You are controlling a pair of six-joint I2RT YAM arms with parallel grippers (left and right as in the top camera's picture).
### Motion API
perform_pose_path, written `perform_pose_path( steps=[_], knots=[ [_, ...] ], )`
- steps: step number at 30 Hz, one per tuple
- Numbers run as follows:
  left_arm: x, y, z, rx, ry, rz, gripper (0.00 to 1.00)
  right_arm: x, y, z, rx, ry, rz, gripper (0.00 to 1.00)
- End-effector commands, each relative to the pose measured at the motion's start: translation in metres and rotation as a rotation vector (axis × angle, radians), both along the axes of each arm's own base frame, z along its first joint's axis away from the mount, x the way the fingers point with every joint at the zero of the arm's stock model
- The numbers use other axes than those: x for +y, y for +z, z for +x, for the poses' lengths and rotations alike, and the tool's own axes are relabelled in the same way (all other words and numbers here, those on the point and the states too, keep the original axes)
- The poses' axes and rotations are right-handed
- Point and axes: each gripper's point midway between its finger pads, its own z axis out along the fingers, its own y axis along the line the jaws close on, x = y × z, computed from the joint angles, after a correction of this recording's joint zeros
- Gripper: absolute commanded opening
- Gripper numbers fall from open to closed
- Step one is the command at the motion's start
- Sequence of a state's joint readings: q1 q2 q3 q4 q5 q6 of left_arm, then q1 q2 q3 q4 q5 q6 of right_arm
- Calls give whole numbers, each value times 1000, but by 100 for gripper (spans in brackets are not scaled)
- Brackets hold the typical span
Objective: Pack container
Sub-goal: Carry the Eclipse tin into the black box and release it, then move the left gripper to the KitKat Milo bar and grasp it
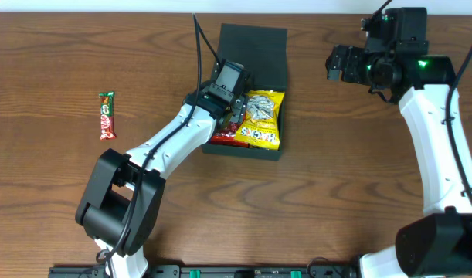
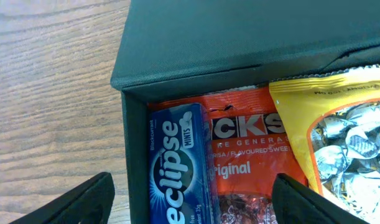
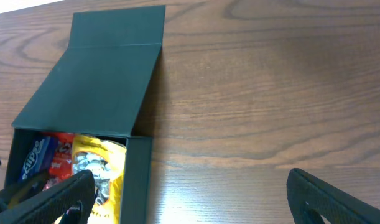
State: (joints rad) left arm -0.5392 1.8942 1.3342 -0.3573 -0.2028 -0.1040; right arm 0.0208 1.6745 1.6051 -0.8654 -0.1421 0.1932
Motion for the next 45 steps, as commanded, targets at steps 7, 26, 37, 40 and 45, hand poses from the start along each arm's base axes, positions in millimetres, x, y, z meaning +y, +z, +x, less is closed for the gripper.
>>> perform_pose_path(
  steps=[7, 26, 37, 40, 45],
  knots=[
    [76, 118, 29, -277, 230, 88, 85, -2, -1, 0, 3, 4, 2, 97],
    [294, 12, -40, 203, 689, 47, 98, -1, 2, 5, -23, 4, 3, 99],
    [298, -56, -21, 213, 693, 50, 96, 1, 0, 0, -1, 11, 12, 98],
    [300, -66, -18, 216, 698, 50, 96, 0, -1, -1, 6, 11, 11, 98],
    [300, -78, -14, 230, 693, -10, 97, 0, -1, -1, 6, 11, 12, 97]
  ],
)
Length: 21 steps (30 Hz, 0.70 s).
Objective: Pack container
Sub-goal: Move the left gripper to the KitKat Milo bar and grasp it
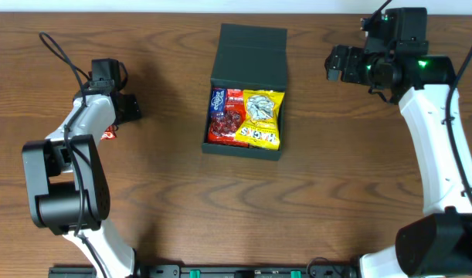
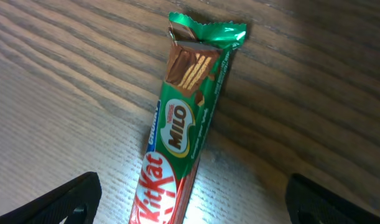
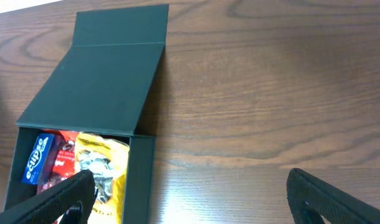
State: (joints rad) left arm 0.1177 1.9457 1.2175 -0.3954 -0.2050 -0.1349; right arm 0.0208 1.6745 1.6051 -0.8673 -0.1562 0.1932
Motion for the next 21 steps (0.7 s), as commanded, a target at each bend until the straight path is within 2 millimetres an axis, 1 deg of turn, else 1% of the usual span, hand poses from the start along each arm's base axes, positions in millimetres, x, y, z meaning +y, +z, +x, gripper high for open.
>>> perform_pose_path(
  steps=[1, 4, 5, 9, 14, 17, 21],
  knots=[
    [1, -14, -2, 11, 16, -62, 98, -2, -1, 0, 3, 2, 0, 98],
    [3, -14, 0, -5, 25, -86, 100, -2, -1, 0, 2, 2, 0, 98],
    [4, -14, 1, -10, 26, -91, 95, -2, -1, 0, 2, 2, 0, 97],
    [2, -14, 3, -23, 23, -123, 82, -2, 0, 2, -8, 2, 0, 98],
    [3, -13, 5, -29, 23, -119, 80, -2, 2, 4, -18, -6, 7, 97],
    [4, -13, 7, -40, 22, -116, 77, -2, 2, 4, -17, -13, 12, 97],
    [3, -21, 6, -23, 24, -119, 76, -2, 2, 4, -16, -13, 12, 96]
  ],
)
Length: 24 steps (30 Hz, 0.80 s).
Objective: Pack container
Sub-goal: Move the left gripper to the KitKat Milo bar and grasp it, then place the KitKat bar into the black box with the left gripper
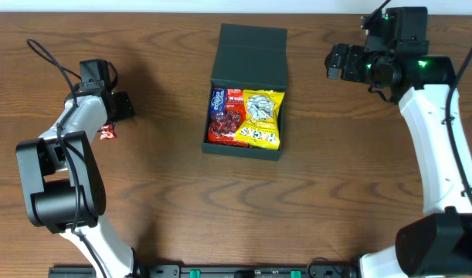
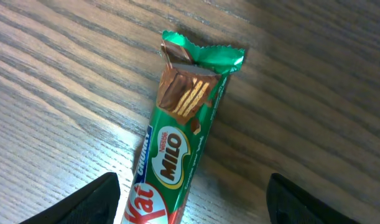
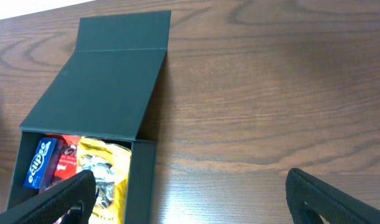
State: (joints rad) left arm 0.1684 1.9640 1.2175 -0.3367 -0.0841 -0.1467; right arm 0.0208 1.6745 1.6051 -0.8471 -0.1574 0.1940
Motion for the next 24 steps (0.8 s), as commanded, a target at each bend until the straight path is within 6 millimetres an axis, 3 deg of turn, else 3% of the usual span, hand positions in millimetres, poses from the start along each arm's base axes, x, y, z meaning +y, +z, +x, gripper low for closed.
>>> perform_pose_path(
  steps=[1, 7, 15, 24],
  knots=[
    [0, -17, -6, 42, 5, -12, 75, -2, -1, 0, 4, -13, 11, 96],
    [1, -18, -5, 42, 7, -7, 75, -2, -1, 0, 6, -19, 15, 96],
    [1, -18, -4, 36, 8, -4, 52, -2, -1, 0, 6, -22, 17, 95],
    [2, -18, -4, 35, 8, -3, 38, -2, -1, 0, 7, -28, 22, 94]
  ],
)
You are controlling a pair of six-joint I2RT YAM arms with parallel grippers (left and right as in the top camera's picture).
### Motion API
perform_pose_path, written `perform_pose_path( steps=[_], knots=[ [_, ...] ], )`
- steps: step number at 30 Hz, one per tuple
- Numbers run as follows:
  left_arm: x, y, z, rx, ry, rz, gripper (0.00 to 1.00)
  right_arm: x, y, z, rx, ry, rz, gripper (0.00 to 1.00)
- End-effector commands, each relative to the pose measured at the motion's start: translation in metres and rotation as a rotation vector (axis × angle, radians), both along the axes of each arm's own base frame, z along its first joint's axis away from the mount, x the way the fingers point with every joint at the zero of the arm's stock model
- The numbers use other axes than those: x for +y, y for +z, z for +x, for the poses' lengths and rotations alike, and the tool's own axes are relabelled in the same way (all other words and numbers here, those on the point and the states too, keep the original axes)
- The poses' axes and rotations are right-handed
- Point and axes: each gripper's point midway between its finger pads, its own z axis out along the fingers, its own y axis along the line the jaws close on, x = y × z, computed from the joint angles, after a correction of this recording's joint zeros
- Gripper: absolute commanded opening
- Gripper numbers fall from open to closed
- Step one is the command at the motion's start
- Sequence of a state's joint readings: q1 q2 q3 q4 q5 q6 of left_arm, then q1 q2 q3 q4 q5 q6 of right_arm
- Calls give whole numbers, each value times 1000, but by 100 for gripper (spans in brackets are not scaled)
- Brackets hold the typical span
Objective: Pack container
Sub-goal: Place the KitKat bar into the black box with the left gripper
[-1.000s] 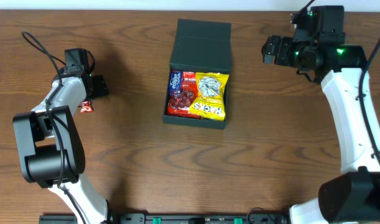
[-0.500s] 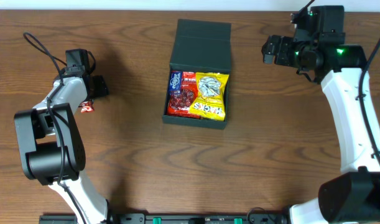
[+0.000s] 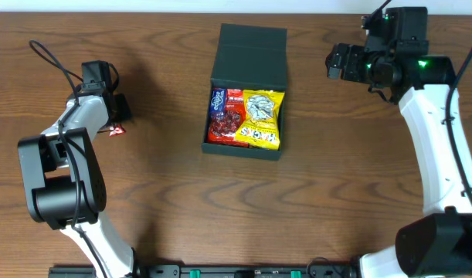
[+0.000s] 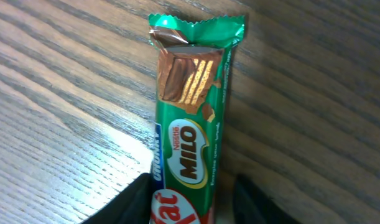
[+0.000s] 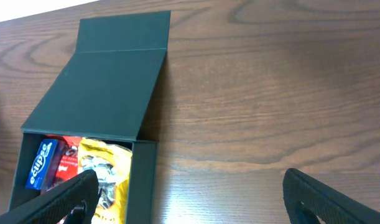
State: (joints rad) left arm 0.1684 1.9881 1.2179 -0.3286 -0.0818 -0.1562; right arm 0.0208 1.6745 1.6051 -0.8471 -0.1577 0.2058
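A green and red KitKat Milo bar (image 4: 190,124) lies on the wood table at the far left; only its red end (image 3: 115,130) shows from overhead. My left gripper (image 4: 190,211) is shut on the bar, its dark fingers (image 4: 137,202) against the wrapper's sides. The dark green box (image 3: 207,123) stands mid-table with its lid (image 3: 251,54) folded back. Inside are a blue Eclipse mints pack (image 3: 217,100), a red sweets bag (image 3: 229,120) and a yellow sweets bag (image 3: 263,116). My right gripper (image 5: 190,199) hangs open above the table, right of the box (image 5: 143,180).
Brown wood table (image 3: 336,193) all round the box. The left arm's cable (image 3: 50,58) loops over the table's far left. The right arm (image 3: 436,131) stands along the right side.
The left gripper's fingers, wide apart either side of the KitKat bar before, have come in onto its sides. The bar now lies straighter in the wrist view. The right arm is unchanged.
My left gripper stood open over the box, at the Eclipse pack, with the KitKat bar lying alone at the far left. Then it was open above the bar, then lower over it. Now it is shut on the bar. The right gripper stayed open.
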Motion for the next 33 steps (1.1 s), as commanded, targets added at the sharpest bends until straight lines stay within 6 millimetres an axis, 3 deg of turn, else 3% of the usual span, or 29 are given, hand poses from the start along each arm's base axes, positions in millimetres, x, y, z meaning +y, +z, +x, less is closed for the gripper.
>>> perform_pose_path(
  steps=[1, 7, 13, 18, 21, 23, 28, 33],
  knots=[
    [2, -8, -3, 22, 0, 5, 37, -2, -1, 0, 5, -19, 14, 94],
    [2, -8, -3, 19, 0, 5, 22, -2, -1, 0, 6, -24, 19, 94],
    [1, -3, 2, 8, -1, 2, 20, -2, -2, -1, 11, -24, 19, 93],
    [1, 26, 16, -52, -7, 11, 19, -2, -2, 0, 9, -24, 18, 93],
    [-12, 51, 26, -102, -39, 1, 19, -2, -1, 0, 6, -24, 18, 94],
    [-27, 67, 32, -134, -75, -15, 19, -3, 0, 1, 0, -25, 18, 94],
    [-90, 99, 37, -195, -217, -50, 19, -10, 2, 5, -14, -42, 19, 96],
    [-179, 110, 18, -178, -414, -76, 20, -33, 2, 5, -13, -93, 19, 96]
  ],
)
